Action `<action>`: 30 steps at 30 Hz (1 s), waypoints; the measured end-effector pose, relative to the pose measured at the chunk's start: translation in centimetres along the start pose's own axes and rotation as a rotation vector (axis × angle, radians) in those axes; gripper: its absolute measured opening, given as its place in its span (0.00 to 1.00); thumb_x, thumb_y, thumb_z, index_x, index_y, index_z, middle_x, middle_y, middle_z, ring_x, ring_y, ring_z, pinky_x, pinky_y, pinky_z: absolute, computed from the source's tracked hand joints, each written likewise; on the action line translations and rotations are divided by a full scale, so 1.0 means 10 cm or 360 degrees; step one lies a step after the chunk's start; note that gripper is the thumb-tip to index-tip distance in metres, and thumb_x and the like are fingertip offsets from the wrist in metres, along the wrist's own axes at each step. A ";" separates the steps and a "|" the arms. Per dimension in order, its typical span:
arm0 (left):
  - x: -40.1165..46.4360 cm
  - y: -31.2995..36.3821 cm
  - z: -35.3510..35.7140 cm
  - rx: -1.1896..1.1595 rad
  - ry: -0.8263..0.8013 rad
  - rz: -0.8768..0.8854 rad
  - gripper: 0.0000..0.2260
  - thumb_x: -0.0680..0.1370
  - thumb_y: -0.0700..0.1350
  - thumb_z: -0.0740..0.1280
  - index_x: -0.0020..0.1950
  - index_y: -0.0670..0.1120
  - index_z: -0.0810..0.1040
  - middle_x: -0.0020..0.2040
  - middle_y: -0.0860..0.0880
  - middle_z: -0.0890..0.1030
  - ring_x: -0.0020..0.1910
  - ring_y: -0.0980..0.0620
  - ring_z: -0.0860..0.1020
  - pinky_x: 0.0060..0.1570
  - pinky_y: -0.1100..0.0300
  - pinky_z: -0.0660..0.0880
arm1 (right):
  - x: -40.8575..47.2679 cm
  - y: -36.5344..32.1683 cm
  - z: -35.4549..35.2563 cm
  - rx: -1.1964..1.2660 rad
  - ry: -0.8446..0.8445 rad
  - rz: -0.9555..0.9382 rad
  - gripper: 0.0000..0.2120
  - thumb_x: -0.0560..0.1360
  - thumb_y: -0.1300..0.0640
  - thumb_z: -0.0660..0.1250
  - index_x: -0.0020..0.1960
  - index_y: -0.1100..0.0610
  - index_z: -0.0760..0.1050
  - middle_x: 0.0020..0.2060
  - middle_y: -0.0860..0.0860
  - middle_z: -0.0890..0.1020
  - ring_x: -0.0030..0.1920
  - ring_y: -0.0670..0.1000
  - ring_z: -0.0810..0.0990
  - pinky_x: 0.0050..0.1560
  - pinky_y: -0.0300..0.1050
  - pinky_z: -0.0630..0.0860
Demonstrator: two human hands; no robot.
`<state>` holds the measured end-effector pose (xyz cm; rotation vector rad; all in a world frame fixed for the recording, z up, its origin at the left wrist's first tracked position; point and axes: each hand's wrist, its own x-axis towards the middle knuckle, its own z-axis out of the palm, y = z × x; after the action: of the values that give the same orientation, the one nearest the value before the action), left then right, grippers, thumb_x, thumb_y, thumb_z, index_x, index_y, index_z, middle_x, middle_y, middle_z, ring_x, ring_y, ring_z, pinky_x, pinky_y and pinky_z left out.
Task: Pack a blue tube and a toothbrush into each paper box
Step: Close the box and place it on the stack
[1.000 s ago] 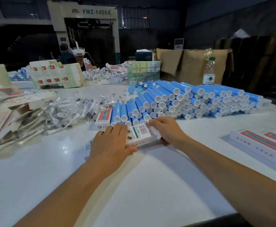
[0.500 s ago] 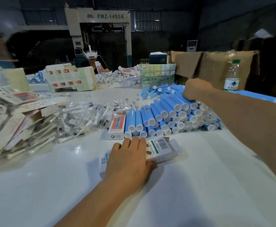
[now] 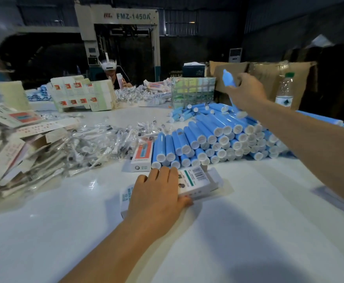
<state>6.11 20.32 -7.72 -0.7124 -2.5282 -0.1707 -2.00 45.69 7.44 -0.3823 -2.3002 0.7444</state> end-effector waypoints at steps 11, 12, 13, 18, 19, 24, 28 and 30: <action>-0.04 0.10 -0.08 0.0006 0.0002 -0.0018 0.31 0.76 0.67 0.52 0.74 0.51 0.55 0.67 0.53 0.66 0.63 0.52 0.66 0.59 0.57 0.65 | -1.57 0.51 -0.09 0.1701 0.0032 0.0565 0.38 0.73 0.68 0.67 0.75 0.53 0.50 0.33 0.57 0.79 0.22 0.50 0.76 0.21 0.41 0.73; -0.05 0.11 -0.09 0.0022 -0.0007 -0.0014 0.31 0.76 0.67 0.52 0.73 0.51 0.55 0.66 0.53 0.67 0.63 0.52 0.66 0.58 0.57 0.65 | -1.60 0.52 -0.08 0.1731 0.0054 0.0554 0.40 0.73 0.67 0.67 0.76 0.51 0.48 0.33 0.57 0.80 0.23 0.50 0.77 0.22 0.42 0.74; -0.05 0.12 -0.09 0.0023 -0.0012 -0.0019 0.31 0.76 0.67 0.52 0.73 0.51 0.55 0.66 0.53 0.67 0.63 0.52 0.66 0.58 0.57 0.65 | -1.61 0.51 -0.09 0.1736 0.0072 0.0532 0.43 0.73 0.67 0.67 0.77 0.48 0.45 0.32 0.56 0.80 0.23 0.51 0.77 0.23 0.42 0.75; -0.07 0.11 -0.11 -0.0003 0.0010 -0.0113 0.31 0.75 0.68 0.51 0.72 0.50 0.58 0.63 0.53 0.69 0.60 0.52 0.67 0.56 0.57 0.65 | -1.68 0.53 -0.10 0.1699 -0.0001 0.0532 0.49 0.74 0.67 0.69 0.77 0.42 0.38 0.32 0.56 0.81 0.24 0.51 0.78 0.25 0.43 0.76; -0.07 0.12 -0.11 0.0005 0.0004 -0.0107 0.31 0.75 0.68 0.51 0.72 0.50 0.58 0.63 0.53 0.69 0.60 0.52 0.67 0.56 0.57 0.65 | -1.71 0.52 -0.08 0.1686 -0.0049 0.0510 0.48 0.74 0.67 0.68 0.76 0.41 0.39 0.30 0.56 0.81 0.24 0.51 0.77 0.25 0.43 0.76; -0.08 0.13 -0.13 0.0023 0.0023 -0.0088 0.32 0.75 0.68 0.51 0.72 0.49 0.59 0.64 0.52 0.69 0.61 0.51 0.68 0.56 0.56 0.65 | -1.78 0.49 0.00 0.1707 -0.0133 0.0499 0.20 0.78 0.60 0.64 0.65 0.47 0.63 0.26 0.53 0.80 0.23 0.52 0.75 0.23 0.43 0.74; -0.08 0.15 -0.13 0.0023 0.0000 -0.0072 0.31 0.76 0.67 0.52 0.73 0.50 0.57 0.65 0.52 0.68 0.62 0.51 0.67 0.57 0.56 0.65 | -1.87 0.48 0.06 0.1457 -0.0207 0.0516 0.06 0.79 0.57 0.63 0.56 0.53 0.74 0.29 0.51 0.80 0.23 0.49 0.73 0.23 0.41 0.70; -0.07 0.15 -0.14 0.0002 0.0002 -0.0085 0.31 0.76 0.67 0.52 0.73 0.50 0.57 0.65 0.52 0.68 0.62 0.51 0.67 0.57 0.57 0.65 | -1.93 0.46 0.10 0.1186 -0.0271 0.0430 0.08 0.79 0.53 0.62 0.50 0.52 0.79 0.36 0.48 0.80 0.28 0.45 0.72 0.29 0.41 0.68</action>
<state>8.06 20.95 -6.91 -0.6446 -2.5475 -0.1878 11.63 40.15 -5.99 -0.2833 -1.9478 1.7381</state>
